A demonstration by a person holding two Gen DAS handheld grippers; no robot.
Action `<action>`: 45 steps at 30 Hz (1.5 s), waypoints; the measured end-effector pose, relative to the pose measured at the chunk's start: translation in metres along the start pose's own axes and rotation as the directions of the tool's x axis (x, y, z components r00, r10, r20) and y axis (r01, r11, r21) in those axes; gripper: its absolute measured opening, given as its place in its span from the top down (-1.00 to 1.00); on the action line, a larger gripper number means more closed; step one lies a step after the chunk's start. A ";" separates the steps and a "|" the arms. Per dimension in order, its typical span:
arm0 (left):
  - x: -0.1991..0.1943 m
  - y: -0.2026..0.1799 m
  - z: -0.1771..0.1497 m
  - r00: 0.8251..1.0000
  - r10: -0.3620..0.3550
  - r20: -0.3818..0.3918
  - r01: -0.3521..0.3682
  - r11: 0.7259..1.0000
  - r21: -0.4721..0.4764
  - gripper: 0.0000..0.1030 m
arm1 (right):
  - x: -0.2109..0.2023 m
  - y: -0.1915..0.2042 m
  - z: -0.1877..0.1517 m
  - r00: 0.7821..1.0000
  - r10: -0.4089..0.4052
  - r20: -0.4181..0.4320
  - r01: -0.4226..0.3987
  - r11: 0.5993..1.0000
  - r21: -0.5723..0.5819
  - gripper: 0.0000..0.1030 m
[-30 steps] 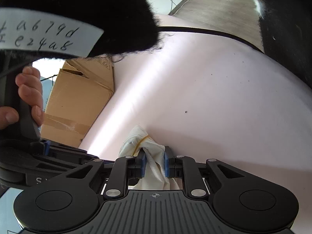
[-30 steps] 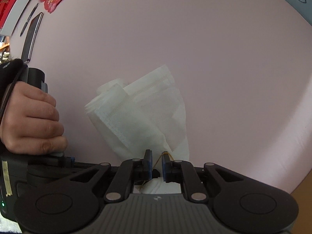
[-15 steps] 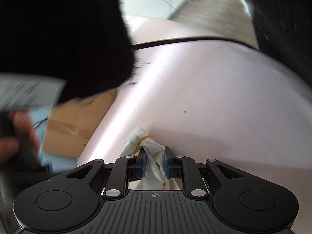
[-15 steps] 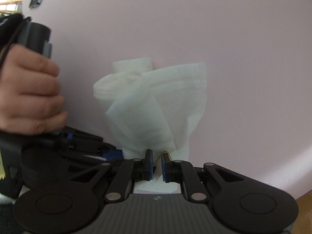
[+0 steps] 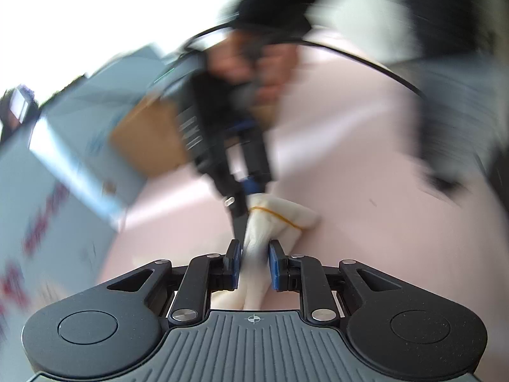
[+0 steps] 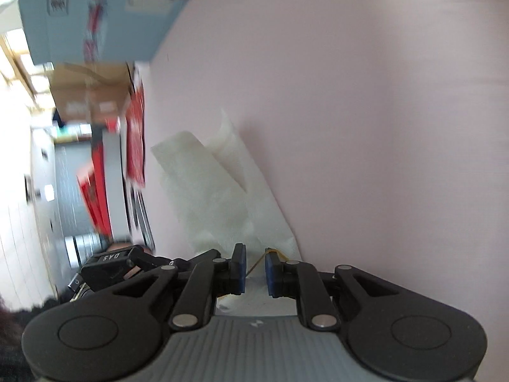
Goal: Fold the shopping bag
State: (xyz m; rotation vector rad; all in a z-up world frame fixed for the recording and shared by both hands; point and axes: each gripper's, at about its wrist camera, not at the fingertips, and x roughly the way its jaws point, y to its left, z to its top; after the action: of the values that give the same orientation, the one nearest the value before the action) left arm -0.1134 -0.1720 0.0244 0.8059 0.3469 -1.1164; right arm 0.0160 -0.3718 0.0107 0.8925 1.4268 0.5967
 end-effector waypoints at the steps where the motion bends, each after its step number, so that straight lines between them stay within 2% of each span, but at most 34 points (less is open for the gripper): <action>1: 0.002 0.001 0.002 1.000 0.013 -0.005 -0.013 0.999 -0.029 0.63 | -0.001 -0.005 -0.010 0.997 0.015 0.073 -0.017 0.999 0.035 0.70; 2: 0.006 0.000 0.002 1.000 0.021 -0.009 -0.021 1.000 -0.023 0.63 | -0.003 -0.010 -0.017 0.990 0.032 0.134 -0.041 0.997 0.066 0.68; 3: 0.010 -0.001 0.000 1.000 0.026 -0.012 -0.026 1.000 0.003 0.62 | -0.002 -0.017 -0.024 0.984 0.055 0.172 -0.072 0.993 0.094 0.58; 5: 0.010 -0.001 -0.003 0.999 0.040 -0.020 -0.039 0.998 0.043 0.62 | -0.001 -0.034 -0.035 0.967 0.061 0.246 -0.100 0.984 0.149 0.57; 7: 0.008 0.004 -0.004 0.997 0.058 -0.043 -0.056 0.997 0.044 0.62 | -0.002 -0.048 -0.041 0.951 0.051 0.303 -0.108 0.978 0.176 0.59; 10: -0.016 0.016 -0.008 0.992 0.100 -0.073 -0.101 0.995 -0.001 0.62 | 0.002 -0.044 -0.048 0.932 0.016 0.363 -0.079 0.984 0.158 0.64; 12: -0.033 0.022 -0.001 0.985 0.153 -0.085 -0.161 0.983 -0.092 0.63 | 0.004 -0.035 -0.056 0.919 -0.004 0.395 -0.061 0.986 0.153 0.64; 13: -0.033 0.029 0.007 0.984 0.157 -0.080 -0.169 0.972 -0.164 0.65 | 0.005 -0.033 -0.060 0.912 -0.009 0.411 -0.060 0.986 0.156 0.64; 15: -0.037 0.037 0.013 0.994 0.101 -0.040 -0.108 0.939 -0.327 0.68 | 0.006 -0.041 -0.060 0.903 -0.008 0.429 -0.067 0.985 0.160 0.64; 16: -0.029 0.043 0.016 0.997 0.068 -0.030 -0.074 0.924 -0.376 0.69 | 0.006 -0.044 -0.062 0.898 -0.004 0.440 -0.078 0.983 0.169 0.64; 19: -0.006 0.047 0.017 1.000 0.002 -0.024 -0.013 0.891 -0.454 0.70 | 0.004 -0.047 -0.067 0.889 0.002 0.458 -0.094 0.980 0.178 0.64; 21: 0.003 0.046 0.016 0.999 -0.017 -0.028 0.001 0.877 -0.480 0.71 | 0.002 -0.047 -0.071 0.885 -0.004 0.466 -0.090 0.979 0.180 0.64; 26: 0.022 0.053 0.005 0.991 -0.040 -0.130 -0.033 0.859 -0.511 0.81 | 0.006 -0.043 -0.064 0.884 -0.015 0.468 -0.075 0.982 0.174 0.63; 29: 0.026 0.055 0.003 0.988 -0.037 -0.151 -0.045 0.863 -0.504 0.81 | 0.005 -0.041 -0.063 0.893 -0.024 0.450 -0.057 0.985 0.165 0.60; 32: 0.026 0.056 -0.001 0.986 -0.047 -0.157 -0.044 0.847 -0.530 0.84 | 0.001 -0.038 -0.062 0.903 -0.044 0.428 -0.026 0.987 0.157 0.51; 34: 0.026 0.058 -0.004 0.987 -0.052 -0.154 -0.041 0.838 -0.544 0.84 | -0.004 -0.037 -0.065 0.913 0.006 0.407 -0.058 0.992 0.116 0.05; 36: 0.025 0.058 -0.006 0.987 -0.054 -0.150 -0.037 0.838 -0.545 0.84 | -0.007 -0.033 -0.070 0.910 0.023 0.413 -0.061 0.995 0.079 -0.09; 41: 0.019 0.063 -0.016 0.991 -0.066 -0.115 -0.010 0.829 -0.559 0.84 | -0.005 -0.018 -0.081 0.903 0.000 0.430 0.014 0.999 -0.031 -0.14; 44: 0.015 0.062 -0.023 0.995 -0.065 -0.081 0.009 0.831 -0.557 0.84 | 0.005 0.003 -0.087 0.892 -0.082 0.444 0.175 0.969 -0.174 -0.05; 45: 0.014 0.061 -0.024 0.995 -0.061 -0.075 0.010 0.838 -0.546 0.84 | 0.011 0.009 -0.088 0.885 -0.130 0.447 0.245 0.947 -0.209 0.09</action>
State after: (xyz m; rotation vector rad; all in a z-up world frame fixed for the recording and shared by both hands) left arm -0.0498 -0.1518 0.0237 0.3384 0.7236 -0.9452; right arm -0.0680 -0.3433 0.0190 0.6157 0.9920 0.3953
